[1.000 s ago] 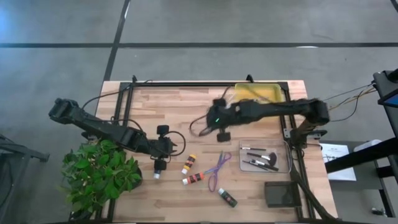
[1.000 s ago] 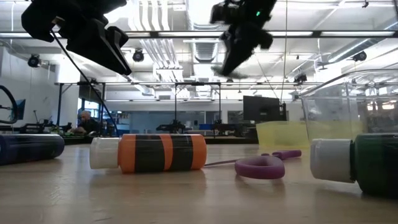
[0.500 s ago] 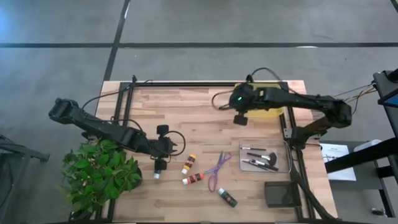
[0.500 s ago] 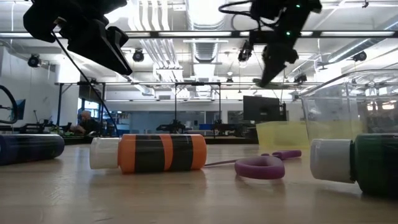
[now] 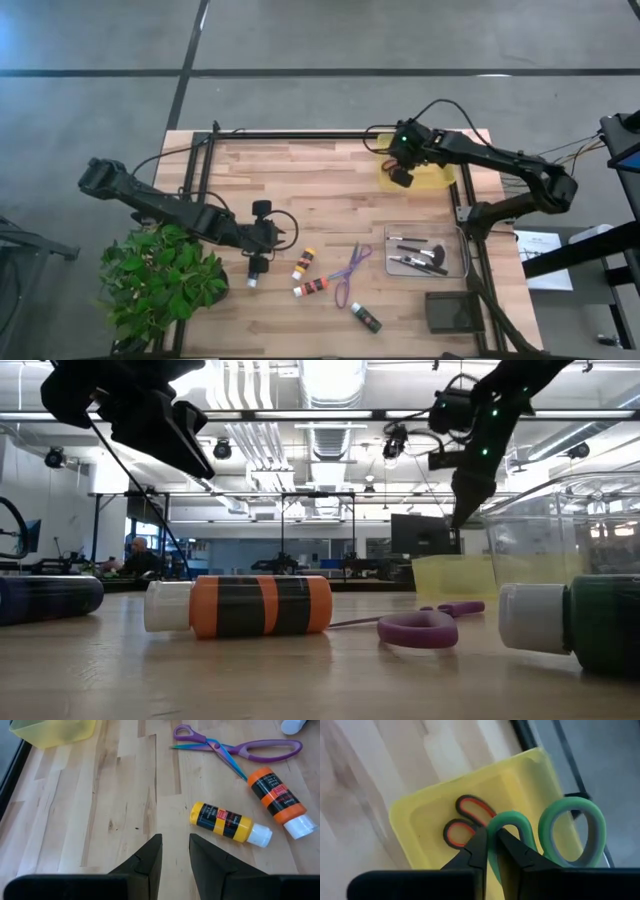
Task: Pick & Place Paint Supplies
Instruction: Put the green scissors into the yellow bin, then put the purple scissors into the yellow bin
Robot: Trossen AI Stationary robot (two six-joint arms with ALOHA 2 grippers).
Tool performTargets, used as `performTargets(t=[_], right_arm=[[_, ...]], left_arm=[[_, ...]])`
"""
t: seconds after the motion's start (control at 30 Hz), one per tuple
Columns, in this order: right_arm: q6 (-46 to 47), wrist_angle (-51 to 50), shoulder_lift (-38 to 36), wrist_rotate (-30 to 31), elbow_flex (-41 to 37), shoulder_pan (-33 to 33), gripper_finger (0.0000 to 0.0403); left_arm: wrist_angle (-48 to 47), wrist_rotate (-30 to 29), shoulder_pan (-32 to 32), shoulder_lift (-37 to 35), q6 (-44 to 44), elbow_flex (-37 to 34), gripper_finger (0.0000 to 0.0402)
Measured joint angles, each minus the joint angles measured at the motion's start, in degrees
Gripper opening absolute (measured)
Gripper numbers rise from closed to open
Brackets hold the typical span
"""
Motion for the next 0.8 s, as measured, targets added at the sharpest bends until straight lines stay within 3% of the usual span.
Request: performTargets(t=[0.4, 0.8], right_arm=[[-2.4, 0.4, 6.2, 7.5, 0.6, 0.0, 0.0032], [-2.4, 0.7, 2.6, 8.0, 0.6, 0.0, 0.0164]], left_arm=[[0.1, 0.0, 0.0, 0.0, 0.0, 0.0, 0.0104], [0.4, 0.0, 0.0, 0.0, 0.2, 0.0, 0.0104]])
